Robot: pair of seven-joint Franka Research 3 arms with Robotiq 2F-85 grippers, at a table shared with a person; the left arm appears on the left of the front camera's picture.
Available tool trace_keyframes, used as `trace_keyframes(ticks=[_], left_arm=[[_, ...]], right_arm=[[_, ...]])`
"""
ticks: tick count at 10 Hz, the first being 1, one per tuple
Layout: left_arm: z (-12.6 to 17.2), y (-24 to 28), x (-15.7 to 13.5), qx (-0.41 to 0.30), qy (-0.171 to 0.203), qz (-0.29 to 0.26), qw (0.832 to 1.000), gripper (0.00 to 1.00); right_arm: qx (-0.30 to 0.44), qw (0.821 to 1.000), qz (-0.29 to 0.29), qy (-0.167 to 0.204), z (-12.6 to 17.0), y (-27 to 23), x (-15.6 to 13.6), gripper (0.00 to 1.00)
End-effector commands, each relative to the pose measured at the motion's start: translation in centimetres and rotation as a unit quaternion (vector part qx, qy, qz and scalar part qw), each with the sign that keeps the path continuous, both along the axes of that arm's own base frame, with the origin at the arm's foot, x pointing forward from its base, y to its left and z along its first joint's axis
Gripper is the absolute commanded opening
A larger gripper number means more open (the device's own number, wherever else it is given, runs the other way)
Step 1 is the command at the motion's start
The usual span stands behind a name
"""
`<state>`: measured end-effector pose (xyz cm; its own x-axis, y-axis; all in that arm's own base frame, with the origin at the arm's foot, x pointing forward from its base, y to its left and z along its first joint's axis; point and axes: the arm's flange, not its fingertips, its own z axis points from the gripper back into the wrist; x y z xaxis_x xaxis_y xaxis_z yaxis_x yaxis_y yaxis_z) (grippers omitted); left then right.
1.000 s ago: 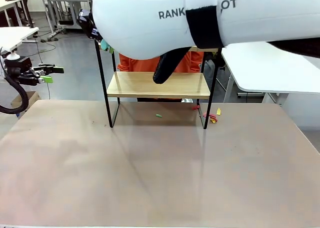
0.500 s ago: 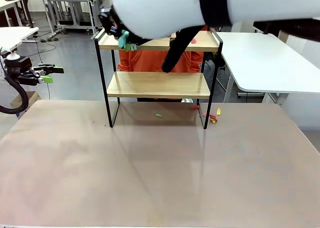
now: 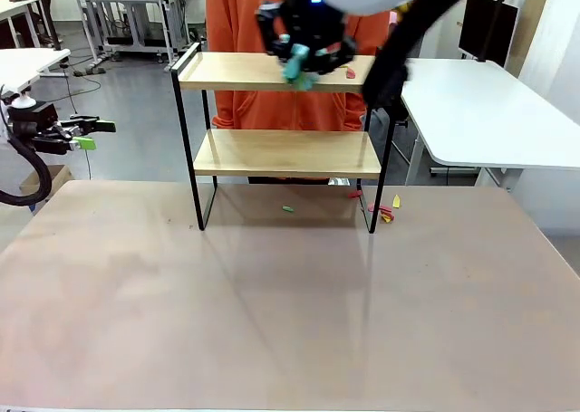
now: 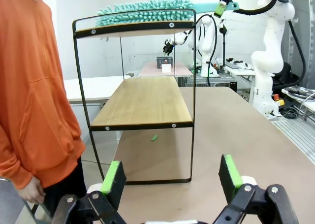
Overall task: Clean the shelf.
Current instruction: Clean the specific section of the Shelf indicated by the human with the Duster.
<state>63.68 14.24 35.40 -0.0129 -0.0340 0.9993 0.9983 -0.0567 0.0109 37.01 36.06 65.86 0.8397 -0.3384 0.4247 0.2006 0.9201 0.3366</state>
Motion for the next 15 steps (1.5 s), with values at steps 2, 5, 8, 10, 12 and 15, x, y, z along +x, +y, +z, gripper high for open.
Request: trace_keyframes(ticks=[2, 5, 8, 10, 12, 15], left_arm=[[0.3, -0.1, -0.2, 0.001, 0.0, -0.003, 1.0, 1.0], [0.3, -0.1, -0.2, 0.001, 0.0, -0.003, 1.0, 1.0], [0.3, -0.1, -0.2, 0.001, 0.0, -0.003, 1.0, 1.0], [0.3, -0.1, -0.2, 0.001, 0.0, -0.003, 1.0, 1.0], [0.3, -0.1, -0.2, 0.001, 0.0, -0.003, 1.0, 1.0], [0.3, -0.1, -0.2, 0.001, 0.0, -0.003, 1.0, 1.0]], right_arm=[[-0.033, 0.999, 0.0, 0.03, -1.5, -7.2, -2.7, 0.13], [-0.066, 0.996, -0.024, 0.053, -3.4, -12.6, -2.6, 0.13], [-0.069, 0.996, -0.034, 0.046, -3.2, -12.2, -2.1, 0.13], [-0.069, 0.996, -0.034, 0.046, -3.2, -12.2, -2.1, 0.13], [-0.069, 0.996, -0.034, 0.046, -3.2, -12.2, -2.1, 0.13], [-0.033, 0.999, -0.004, -0.033, -0.2, -14.3, -3.1, 0.13]])
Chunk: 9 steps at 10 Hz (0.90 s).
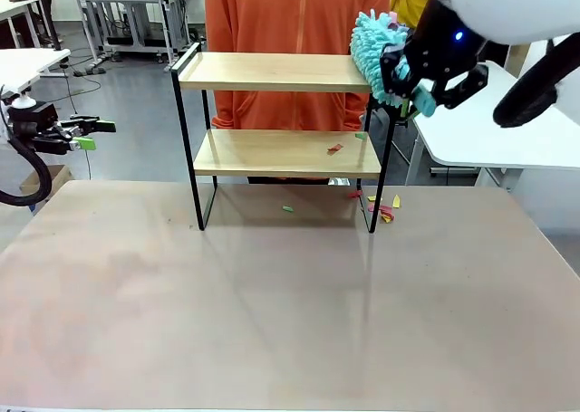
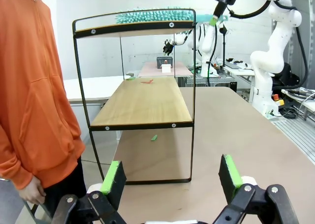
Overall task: Clean the shelf.
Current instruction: Clean the specific section of the Shelf indicated by the human with the Duster.
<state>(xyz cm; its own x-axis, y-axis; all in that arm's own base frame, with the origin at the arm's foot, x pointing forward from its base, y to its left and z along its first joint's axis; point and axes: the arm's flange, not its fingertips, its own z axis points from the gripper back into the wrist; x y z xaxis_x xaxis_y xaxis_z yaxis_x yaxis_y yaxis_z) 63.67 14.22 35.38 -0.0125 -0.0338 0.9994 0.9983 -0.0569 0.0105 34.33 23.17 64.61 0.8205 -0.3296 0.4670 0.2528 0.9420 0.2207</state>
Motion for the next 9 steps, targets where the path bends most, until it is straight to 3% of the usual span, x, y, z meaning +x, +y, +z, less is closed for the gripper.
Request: trace_keyframes(ticks=[1, 3, 6, 9], left_arm=[[0.3, -0.1, -0.2, 0.001, 0.0, -0.002, 1.0, 1.0], [0.3, -0.1, -0.2, 0.001, 0.0, -0.002, 1.0, 1.0], [0.3, -0.1, -0.2, 0.001, 0.0, -0.002, 1.0, 1.0], [0.3, -0.1, -0.2, 0.001, 0.0, -0.002, 1.0, 1.0]], right_arm=[[0.045, 0.997, 0.044, -0.045, 2.2, -2.2, -0.5, 0.13], [0.079, 0.989, 0.103, -0.071, 4.3, -2.7, -0.6, 0.13], [0.121, 0.962, 0.221, -0.102, 6.0, -2.2, -0.7, 0.13], [0.136, 0.919, 0.356, -0.103, 7.0, -0.9, -1.7, 0.13]])
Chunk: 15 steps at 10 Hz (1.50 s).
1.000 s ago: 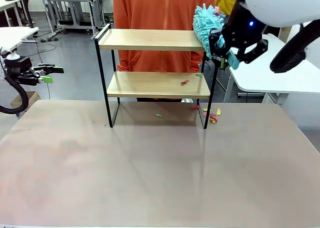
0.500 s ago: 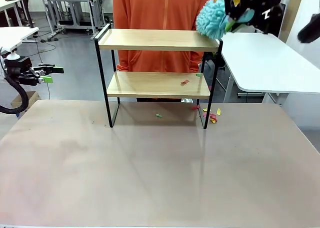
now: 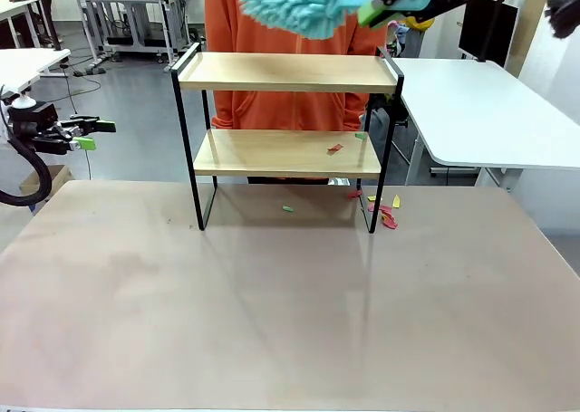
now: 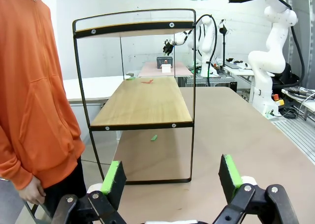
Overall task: Clean the shelf.
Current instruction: Clean the specific section of the Shelf indicated by the human with the Duster.
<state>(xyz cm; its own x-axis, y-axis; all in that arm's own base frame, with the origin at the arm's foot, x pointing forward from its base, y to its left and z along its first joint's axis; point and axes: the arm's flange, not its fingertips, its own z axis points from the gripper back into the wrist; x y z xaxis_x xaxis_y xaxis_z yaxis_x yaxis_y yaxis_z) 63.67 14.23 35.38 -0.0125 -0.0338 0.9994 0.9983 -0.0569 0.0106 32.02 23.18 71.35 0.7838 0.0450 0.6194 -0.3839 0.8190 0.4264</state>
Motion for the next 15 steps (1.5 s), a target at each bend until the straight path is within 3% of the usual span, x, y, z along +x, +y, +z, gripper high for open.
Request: trace_keyframes(ticks=[1, 3, 7, 11, 15], left_arm=[[0.3, -0.1, -0.2, 0.001, 0.0, -0.002, 1.0, 1.0], [0.3, -0.1, -0.2, 0.001, 0.0, -0.002, 1.0, 1.0], [0.3, -0.1, -0.2, 0.001, 0.0, -0.002, 1.0, 1.0], [0.3, -0.1, -0.2, 0.001, 0.0, -0.002, 1.0, 1.0], [0.3, -0.1, -0.2, 0.001, 0.0, -0.002, 1.0, 1.0]], right_arm=[[0.008, 0.995, 0.104, 0.0, 0.3, -0.3, 0.0, 0.13], [-0.015, 0.984, 0.177, -0.008, -0.5, 0.6, -1.8, 0.13], [-0.132, 0.955, 0.266, -0.01, -6.0, 0.2, -6.2, 0.13], [-0.221, 0.917, 0.331, 0.019, -11.8, -5.6, -10.0, 0.13], [-0.271, 0.893, 0.354, 0.056, -15.2, -11.9, -9.4, 0.13]])
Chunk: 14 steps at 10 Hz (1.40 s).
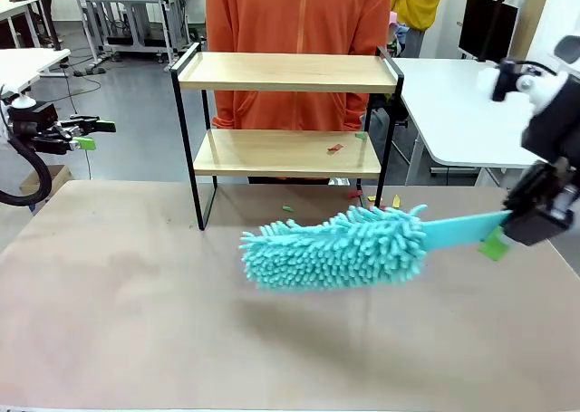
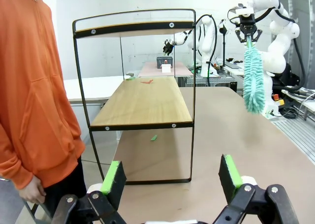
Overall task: Clean the shelf.
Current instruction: Clean the specific section of the Shelf indicated by the human with the Duster, then hand the Duster back to the human.
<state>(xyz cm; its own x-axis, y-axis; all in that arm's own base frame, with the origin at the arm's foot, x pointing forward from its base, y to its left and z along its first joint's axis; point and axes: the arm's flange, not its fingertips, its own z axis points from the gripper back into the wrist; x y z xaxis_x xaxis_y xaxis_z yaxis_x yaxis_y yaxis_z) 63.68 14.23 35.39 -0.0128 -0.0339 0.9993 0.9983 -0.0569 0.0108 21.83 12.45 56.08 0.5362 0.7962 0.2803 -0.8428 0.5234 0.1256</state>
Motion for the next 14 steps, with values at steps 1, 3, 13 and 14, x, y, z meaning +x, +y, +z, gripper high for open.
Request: trace_keyframes(ticks=[1, 3, 13, 14], left_arm=[[0.3, -0.1, -0.2, 0.001, 0.0, -0.002, 1.0, 1.0], [0.3, -0.1, -0.2, 0.001, 0.0, -0.002, 1.0, 1.0], [0.3, -0.1, -0.2, 0.001, 0.0, -0.002, 1.0, 1.0], [0.0, 0.0, 0.0, 0.0, 0.0, 0.0, 1.0, 1.0]], right_arm=[[-0.013, 0.999, 0.03, 0.001, -0.4, -1.6, 1.5, 0.13], [-0.008, 1.0, 0.008, 0.003, -0.4, -1.0, 0.5, 0.13], [-0.008, 1.0, 0.008, 0.003, -0.4, -1.0, 0.5, 0.13], [-0.012, 1.0, 0.011, 0.005, -0.5, -1.0, 0.7, 0.13]])
